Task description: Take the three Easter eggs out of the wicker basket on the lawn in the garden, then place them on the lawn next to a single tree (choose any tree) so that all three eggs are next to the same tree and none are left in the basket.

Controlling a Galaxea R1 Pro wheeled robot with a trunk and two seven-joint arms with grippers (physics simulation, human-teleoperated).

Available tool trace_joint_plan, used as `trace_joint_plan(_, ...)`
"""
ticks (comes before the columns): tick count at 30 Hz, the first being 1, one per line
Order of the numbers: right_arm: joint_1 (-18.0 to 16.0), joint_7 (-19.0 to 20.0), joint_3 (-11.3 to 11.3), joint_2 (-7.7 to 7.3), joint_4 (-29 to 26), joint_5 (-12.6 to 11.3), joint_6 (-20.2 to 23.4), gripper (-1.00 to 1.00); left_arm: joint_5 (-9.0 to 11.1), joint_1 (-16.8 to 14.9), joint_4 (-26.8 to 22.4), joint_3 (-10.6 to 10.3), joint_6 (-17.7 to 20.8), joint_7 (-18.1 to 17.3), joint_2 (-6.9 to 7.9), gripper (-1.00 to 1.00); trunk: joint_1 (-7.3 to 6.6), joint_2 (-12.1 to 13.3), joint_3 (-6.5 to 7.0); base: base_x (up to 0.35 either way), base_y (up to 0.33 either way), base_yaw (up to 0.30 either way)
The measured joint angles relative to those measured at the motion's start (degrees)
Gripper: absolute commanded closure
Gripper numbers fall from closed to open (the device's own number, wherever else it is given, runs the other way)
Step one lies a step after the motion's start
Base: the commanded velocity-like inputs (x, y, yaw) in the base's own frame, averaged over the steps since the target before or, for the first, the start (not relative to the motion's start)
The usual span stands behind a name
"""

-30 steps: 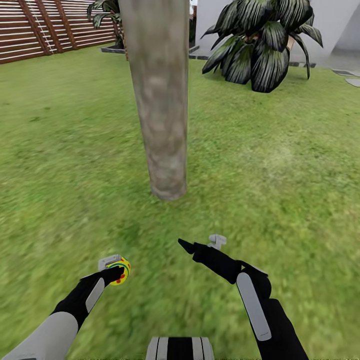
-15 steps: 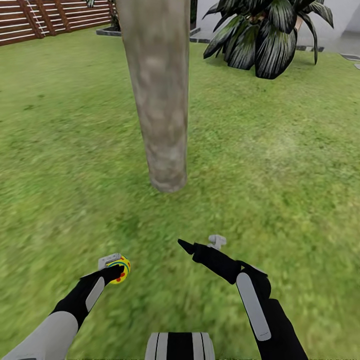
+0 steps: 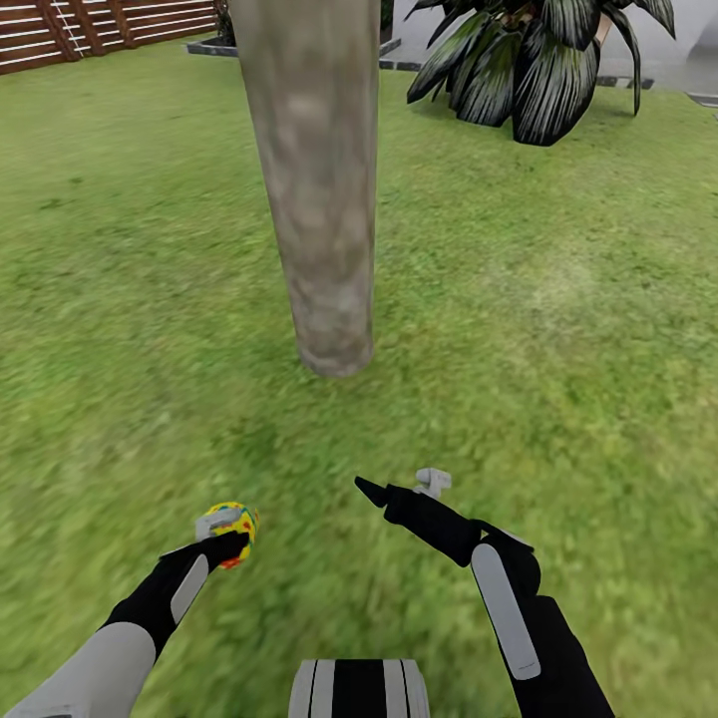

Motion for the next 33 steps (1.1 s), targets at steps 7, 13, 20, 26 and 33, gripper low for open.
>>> trace_joint_plan(7, 0.0, 0.0, 0.0, 0.0, 0.0, 0.0, 0.0, -1.0, 0.0, 0.0, 0.0, 0.0, 0.1, 0.0, 0.06, -1.0, 0.0, 0.0, 0.0, 0.0, 0.0, 0.0)
trace_joint_plan(13, 0.0, 0.0, 0.0, 0.0, 0.0, 0.0, 0.0, -1.0, 0.1, 0.0, 0.0, 0.0, 0.4, 0.0, 0.1, -1.0, -0.06, 0.0, 0.44, 0.0, 0.0, 0.0)
trace_joint_plan(20, 0.0, 0.0, 0.0, 0.0, 0.0, -0.1, 0.0, -1.0, 0.4, 0.0, 0.0, 0.6, 3.1, 0.1, 0.15, -1.0, -0.24, 0.1, 1.99, 0.0, 0.0, 0.0)
trace_joint_plan(26, 0.0, 0.0, 0.0, 0.0, 0.0, -0.1, 0.0, -1.0, 0.4, -0.1, -0.4, 0.7, 6.1, 0.1, 0.08, -1.0, -0.39, 0.2, 3.32, 0.0, 0.0, 0.0)
trace_joint_plan(33, 0.0, 0.0, 0.0, 0.0, 0.0, -0.1, 0.0, -1.0, 0.5, -0.1, -0.5, 0.7, 6.7, 0.1, 0.15, -1.0, -0.57, 0.3, 4.87, -0.01, 0.0, 0.0)
